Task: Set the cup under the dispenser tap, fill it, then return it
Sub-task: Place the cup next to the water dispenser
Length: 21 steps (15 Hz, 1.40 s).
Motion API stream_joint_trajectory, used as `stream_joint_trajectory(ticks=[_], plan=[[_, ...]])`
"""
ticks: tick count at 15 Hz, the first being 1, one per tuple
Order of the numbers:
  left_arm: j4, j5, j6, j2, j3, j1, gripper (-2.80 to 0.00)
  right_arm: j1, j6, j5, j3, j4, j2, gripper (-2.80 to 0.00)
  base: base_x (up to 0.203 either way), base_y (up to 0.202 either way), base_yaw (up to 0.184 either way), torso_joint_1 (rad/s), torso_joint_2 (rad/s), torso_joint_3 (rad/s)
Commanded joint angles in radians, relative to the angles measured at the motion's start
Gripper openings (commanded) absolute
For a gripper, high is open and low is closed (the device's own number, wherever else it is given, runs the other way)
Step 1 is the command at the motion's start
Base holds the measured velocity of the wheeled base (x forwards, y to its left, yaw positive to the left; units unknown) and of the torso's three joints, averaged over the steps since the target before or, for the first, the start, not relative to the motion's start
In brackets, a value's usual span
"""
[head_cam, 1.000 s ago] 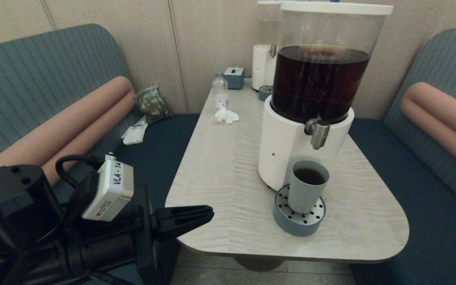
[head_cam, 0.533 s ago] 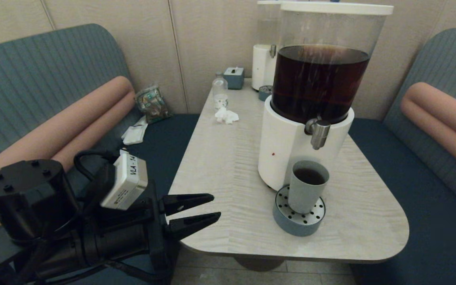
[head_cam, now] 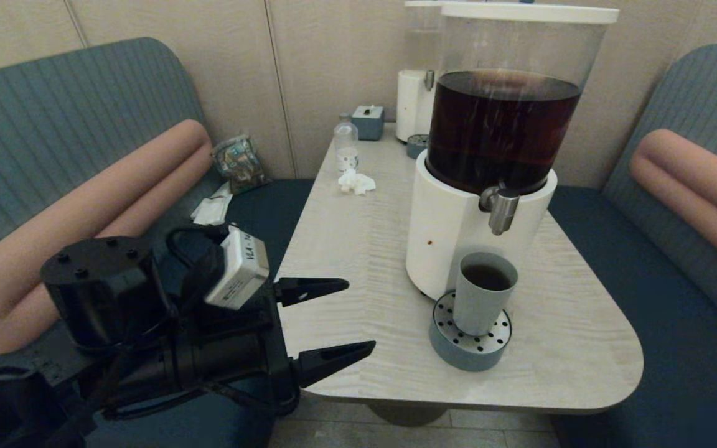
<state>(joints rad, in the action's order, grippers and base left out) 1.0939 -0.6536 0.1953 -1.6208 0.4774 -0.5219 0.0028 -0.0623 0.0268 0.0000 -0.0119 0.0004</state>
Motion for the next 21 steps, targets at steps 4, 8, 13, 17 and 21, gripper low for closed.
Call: stream_joint_trajectory(ticks=[4,8,13,17,21], plan=[[0.039,-0.042,-0.002,-0.191,0.097,-0.006,0.00,0.000,-0.001,0.001,0.000,0.000,-0.002,-2.80,0.000,0.000,0.000,0.000,0.00,0.000],[0.055,-0.052,-0.003,-0.297,0.210,-0.012,0.00,0.000,-0.001,0.001,0.000,0.000,-0.002,-2.80,0.000,0.000,0.000,0.000,0.00,0.000],[0.064,-0.064,-0.009,-0.397,0.306,-0.056,0.00,0.000,-0.001,0.001,0.000,0.000,-0.002,-2.80,0.000,0.000,0.000,0.000,0.00,0.000],[0.074,-0.063,-0.029,-0.448,0.374,-0.089,0.00,0.000,-0.001,0.001,0.000,0.000,-0.002,-2.80,0.000,0.000,0.000,0.000,0.00,0.000],[0.075,-0.056,-0.049,-0.494,0.446,-0.115,0.00,-0.001,-0.001,0.001,0.000,0.000,-0.002,-2.80,0.000,0.000,0.000,0.000,0.00,0.000]])
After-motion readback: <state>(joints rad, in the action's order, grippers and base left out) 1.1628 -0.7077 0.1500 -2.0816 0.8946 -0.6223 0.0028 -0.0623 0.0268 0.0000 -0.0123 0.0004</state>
